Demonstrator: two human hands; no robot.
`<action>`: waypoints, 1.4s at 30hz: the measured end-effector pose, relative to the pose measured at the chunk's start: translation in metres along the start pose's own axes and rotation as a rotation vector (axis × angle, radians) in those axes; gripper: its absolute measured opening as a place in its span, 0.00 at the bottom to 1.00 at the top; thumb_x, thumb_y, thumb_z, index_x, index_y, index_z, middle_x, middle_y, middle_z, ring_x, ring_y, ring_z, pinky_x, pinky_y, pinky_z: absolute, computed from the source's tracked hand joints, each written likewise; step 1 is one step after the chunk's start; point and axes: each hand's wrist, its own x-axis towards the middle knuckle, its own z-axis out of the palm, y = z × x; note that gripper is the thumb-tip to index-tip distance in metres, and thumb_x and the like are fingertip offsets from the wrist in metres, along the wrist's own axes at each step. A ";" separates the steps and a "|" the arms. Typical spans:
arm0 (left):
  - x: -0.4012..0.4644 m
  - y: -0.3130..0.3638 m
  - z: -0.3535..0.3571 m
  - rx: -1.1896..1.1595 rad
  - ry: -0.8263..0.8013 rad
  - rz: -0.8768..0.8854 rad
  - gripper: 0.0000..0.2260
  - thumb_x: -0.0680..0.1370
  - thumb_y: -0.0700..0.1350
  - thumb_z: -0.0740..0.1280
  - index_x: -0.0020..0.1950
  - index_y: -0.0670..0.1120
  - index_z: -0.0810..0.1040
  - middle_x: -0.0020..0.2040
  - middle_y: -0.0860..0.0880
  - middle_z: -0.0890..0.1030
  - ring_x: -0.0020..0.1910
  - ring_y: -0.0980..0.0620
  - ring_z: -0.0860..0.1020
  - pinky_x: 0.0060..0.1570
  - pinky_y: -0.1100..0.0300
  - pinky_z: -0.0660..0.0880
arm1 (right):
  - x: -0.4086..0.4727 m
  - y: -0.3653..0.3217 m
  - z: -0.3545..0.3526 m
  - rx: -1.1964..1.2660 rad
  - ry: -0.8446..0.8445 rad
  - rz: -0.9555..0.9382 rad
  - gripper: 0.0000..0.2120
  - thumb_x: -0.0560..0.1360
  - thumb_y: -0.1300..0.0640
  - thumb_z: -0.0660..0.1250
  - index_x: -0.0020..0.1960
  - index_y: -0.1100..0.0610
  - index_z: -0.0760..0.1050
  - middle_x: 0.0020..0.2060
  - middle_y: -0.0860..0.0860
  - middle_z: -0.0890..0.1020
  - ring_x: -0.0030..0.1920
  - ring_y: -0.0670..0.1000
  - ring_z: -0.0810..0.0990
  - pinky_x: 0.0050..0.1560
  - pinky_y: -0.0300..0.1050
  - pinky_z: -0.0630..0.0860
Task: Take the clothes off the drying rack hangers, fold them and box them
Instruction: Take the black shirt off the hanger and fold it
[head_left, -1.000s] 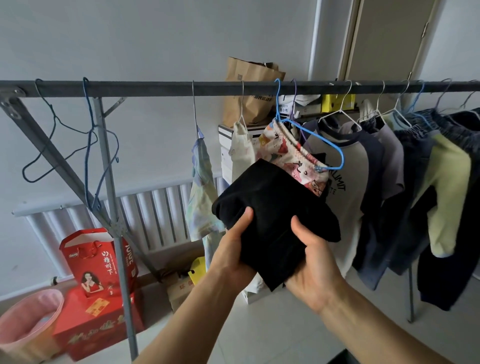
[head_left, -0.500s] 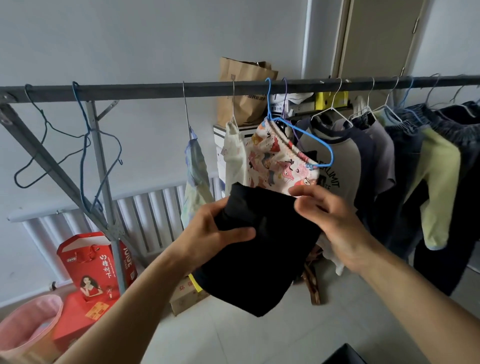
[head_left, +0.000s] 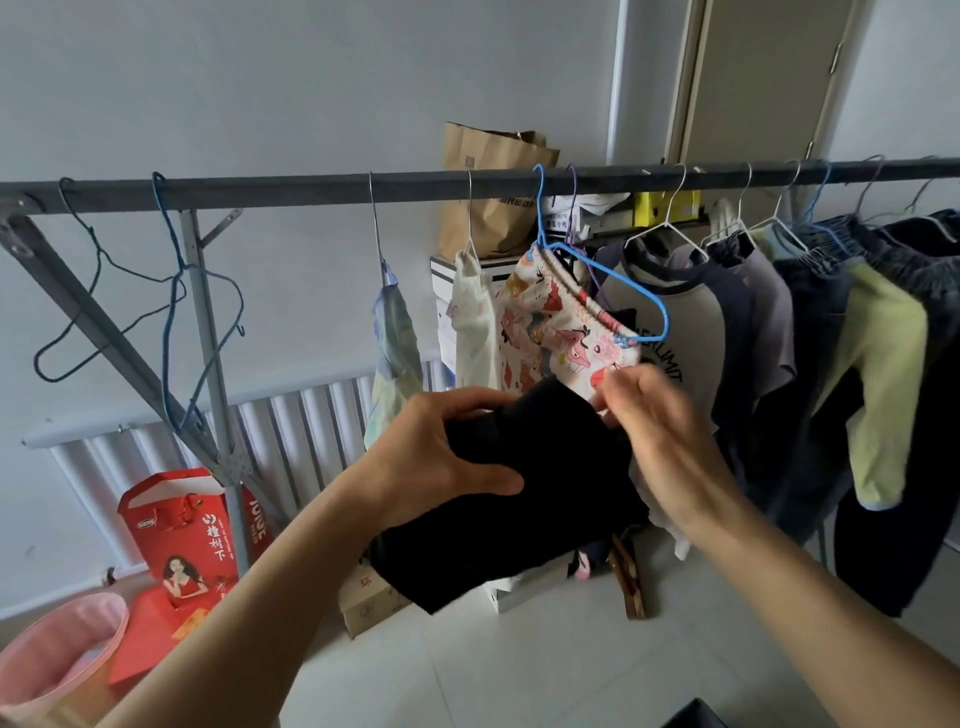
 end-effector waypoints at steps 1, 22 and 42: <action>0.002 0.003 0.001 0.060 -0.012 0.029 0.23 0.66 0.40 0.80 0.57 0.56 0.79 0.49 0.59 0.83 0.49 0.60 0.82 0.47 0.66 0.79 | 0.003 -0.010 -0.003 -0.026 -0.060 -0.011 0.22 0.78 0.38 0.59 0.43 0.58 0.75 0.36 0.57 0.78 0.37 0.52 0.75 0.42 0.43 0.72; 0.025 0.034 0.019 -0.085 -0.052 0.070 0.16 0.65 0.39 0.79 0.48 0.51 0.81 0.38 0.54 0.84 0.37 0.56 0.83 0.36 0.66 0.77 | 0.004 -0.014 -0.050 0.045 -0.452 -0.020 0.17 0.64 0.50 0.79 0.50 0.53 0.80 0.46 0.49 0.85 0.48 0.44 0.83 0.48 0.35 0.78; 0.072 0.027 0.175 -0.990 0.539 -0.258 0.09 0.82 0.47 0.61 0.44 0.45 0.76 0.39 0.50 0.79 0.37 0.57 0.78 0.37 0.64 0.77 | -0.039 0.059 -0.195 0.178 0.310 0.089 0.15 0.62 0.36 0.74 0.47 0.38 0.82 0.49 0.40 0.85 0.53 0.43 0.82 0.57 0.46 0.77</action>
